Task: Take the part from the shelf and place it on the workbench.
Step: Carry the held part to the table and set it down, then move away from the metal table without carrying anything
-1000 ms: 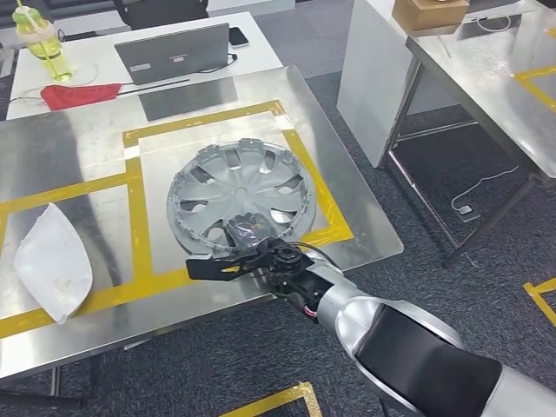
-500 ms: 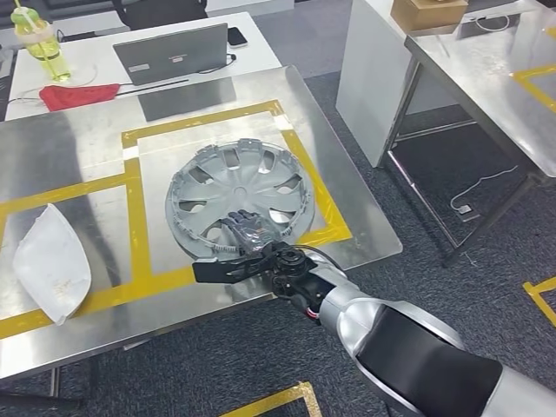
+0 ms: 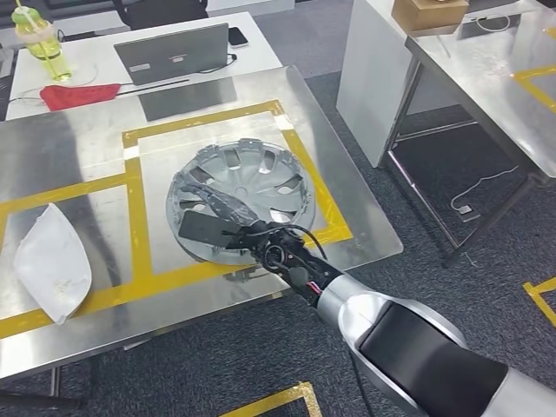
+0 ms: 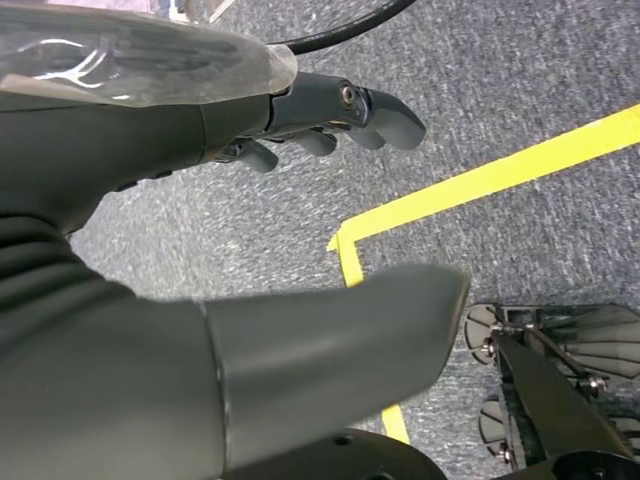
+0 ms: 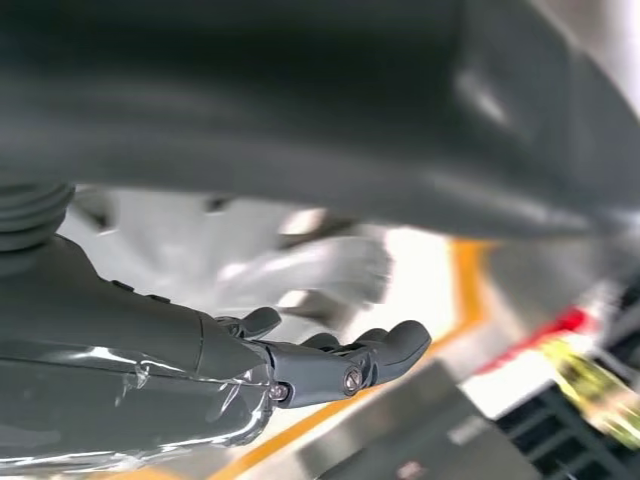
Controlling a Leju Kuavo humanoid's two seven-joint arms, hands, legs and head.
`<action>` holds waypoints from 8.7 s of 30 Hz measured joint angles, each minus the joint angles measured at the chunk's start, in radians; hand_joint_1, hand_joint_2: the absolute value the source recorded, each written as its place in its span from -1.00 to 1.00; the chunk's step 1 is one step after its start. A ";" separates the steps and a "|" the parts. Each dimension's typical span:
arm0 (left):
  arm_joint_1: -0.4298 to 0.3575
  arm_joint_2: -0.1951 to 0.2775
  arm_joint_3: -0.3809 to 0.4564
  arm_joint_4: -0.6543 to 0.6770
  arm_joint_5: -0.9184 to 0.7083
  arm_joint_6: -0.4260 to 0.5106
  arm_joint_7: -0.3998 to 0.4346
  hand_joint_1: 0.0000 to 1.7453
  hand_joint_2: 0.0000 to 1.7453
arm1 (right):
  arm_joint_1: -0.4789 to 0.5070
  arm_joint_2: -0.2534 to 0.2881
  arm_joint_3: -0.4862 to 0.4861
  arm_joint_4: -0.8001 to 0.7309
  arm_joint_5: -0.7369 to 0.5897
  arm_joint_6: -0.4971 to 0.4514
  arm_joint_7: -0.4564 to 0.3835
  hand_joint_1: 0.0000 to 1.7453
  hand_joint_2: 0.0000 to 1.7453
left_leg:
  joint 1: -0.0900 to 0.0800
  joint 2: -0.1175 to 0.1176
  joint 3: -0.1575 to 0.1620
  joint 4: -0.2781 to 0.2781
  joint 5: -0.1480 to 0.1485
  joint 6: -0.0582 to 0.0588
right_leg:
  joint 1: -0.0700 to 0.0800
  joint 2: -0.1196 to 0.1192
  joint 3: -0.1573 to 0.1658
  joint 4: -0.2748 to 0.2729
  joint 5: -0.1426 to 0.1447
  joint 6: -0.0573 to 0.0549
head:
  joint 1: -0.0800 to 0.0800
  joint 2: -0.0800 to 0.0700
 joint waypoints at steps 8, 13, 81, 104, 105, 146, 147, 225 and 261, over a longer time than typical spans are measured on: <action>0.009 0.004 0.000 0.000 0.016 0.000 -0.004 -1.00 -1.00 | 0.124 -0.083 -0.065 -0.476 -0.175 0.077 0.040 -1.00 -1.00 | 0.000 0.000 0.000 0.000 -0.001 0.000 | 0.000 0.000 0.000 0.000 0.000 0.000 | 0.000 0.000; 0.009 0.005 0.000 0.000 0.022 0.004 -0.008 -1.00 -1.00 | 0.167 -0.120 -0.084 -0.653 -0.214 0.094 0.017 -1.00 -1.00 | 0.000 0.001 0.000 0.001 -0.001 0.000 | 0.000 0.001 0.000 0.000 0.000 0.000 | 0.000 0.000; -0.001 -0.008 0.002 0.000 0.031 0.021 0.028 -1.00 -1.00 | 0.380 -0.229 -0.011 -0.934 -0.277 0.205 0.037 -1.00 -1.00 | 0.001 0.016 -0.031 0.011 0.031 -0.013 | -0.003 -0.013 0.084 -0.007 -0.055 -0.009 | 0.027 0.000; 0.005 -0.009 0.002 0.000 0.033 0.019 0.024 -1.00 -1.00 | 0.395 -0.240 -0.009 -0.935 -0.311 0.231 0.027 -1.00 -1.00 | 0.021 0.052 0.071 0.003 -0.061 0.004 | -0.020 -0.007 -0.163 0.315 -0.093 0.043 | 0.023 0.000; 0.005 -0.009 0.002 0.000 0.032 0.019 0.024 -1.00 -1.00 | 0.396 -0.241 -0.009 -0.935 -0.311 0.230 0.029 -1.00 -1.00 | 0.019 0.060 0.071 0.003 -0.061 0.004 | -0.018 -0.012 -0.127 0.260 -0.065 0.038 | 0.025 0.000; 0.002 -0.011 0.002 0.000 0.026 0.009 0.010 -1.00 -1.00 | 0.427 -0.282 -0.081 -1.009 -0.295 0.191 0.054 -1.00 -1.00 | 0.026 0.044 -0.030 0.167 -0.131 -0.041 | -0.014 -0.011 -0.005 0.009 0.007 -0.019 | 0.014 0.000; 0.003 -0.011 0.002 0.000 0.027 0.009 0.008 -1.00 -1.00 | 0.427 -0.282 -0.082 -1.009 -0.295 0.191 0.054 -1.00 -1.00 | 0.026 0.035 -0.066 0.241 -0.164 -0.042 | -0.013 -0.003 -0.006 0.009 0.008 -0.021 | 0.008 0.000; -0.003 0.006 0.001 0.000 -0.026 -0.026 -0.021 -1.00 -1.00 | 0.532 -0.322 -0.202 -1.040 -0.247 0.178 0.062 -1.00 -1.00 | 0.018 0.052 0.035 0.000 -0.028 0.006 | -0.016 -0.004 -0.171 0.329 -0.137 0.023 | 0.016 0.000; 0.003 -0.016 0.003 0.000 0.005 -0.003 0.008 -1.00 -1.00 | 0.504 -0.324 -0.210 -1.040 -0.264 0.169 0.074 -1.00 -1.00 | 0.011 0.097 0.047 0.003 -0.041 -0.007 | -0.018 -0.062 -0.020 0.053 -0.017 0.021 | 0.029 0.000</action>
